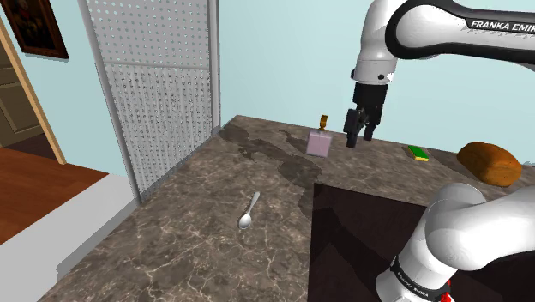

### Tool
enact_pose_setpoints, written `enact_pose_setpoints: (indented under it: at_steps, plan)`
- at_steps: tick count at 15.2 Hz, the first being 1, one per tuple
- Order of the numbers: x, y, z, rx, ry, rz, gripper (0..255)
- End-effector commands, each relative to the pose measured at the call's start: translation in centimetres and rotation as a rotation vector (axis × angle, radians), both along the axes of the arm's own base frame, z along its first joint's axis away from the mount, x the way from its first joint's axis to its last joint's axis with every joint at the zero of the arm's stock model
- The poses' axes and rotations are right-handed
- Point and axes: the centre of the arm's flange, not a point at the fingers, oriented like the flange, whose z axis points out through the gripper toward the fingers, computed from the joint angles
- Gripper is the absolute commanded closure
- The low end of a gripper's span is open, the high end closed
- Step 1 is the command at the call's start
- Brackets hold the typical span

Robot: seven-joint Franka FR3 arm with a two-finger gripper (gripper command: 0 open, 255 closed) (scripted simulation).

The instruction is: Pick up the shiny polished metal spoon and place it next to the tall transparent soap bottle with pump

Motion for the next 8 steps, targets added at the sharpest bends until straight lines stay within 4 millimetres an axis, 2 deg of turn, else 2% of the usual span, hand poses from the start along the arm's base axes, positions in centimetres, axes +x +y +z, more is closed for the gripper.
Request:
enact_pose_setpoints:
  at_steps: [1,8]
  plan:
    - [0.0,0.0,0.0,0.0,0.0,0.0,0]
    - [3.7,4.2,-6.6,0.026,-0.015,-0.21,0]
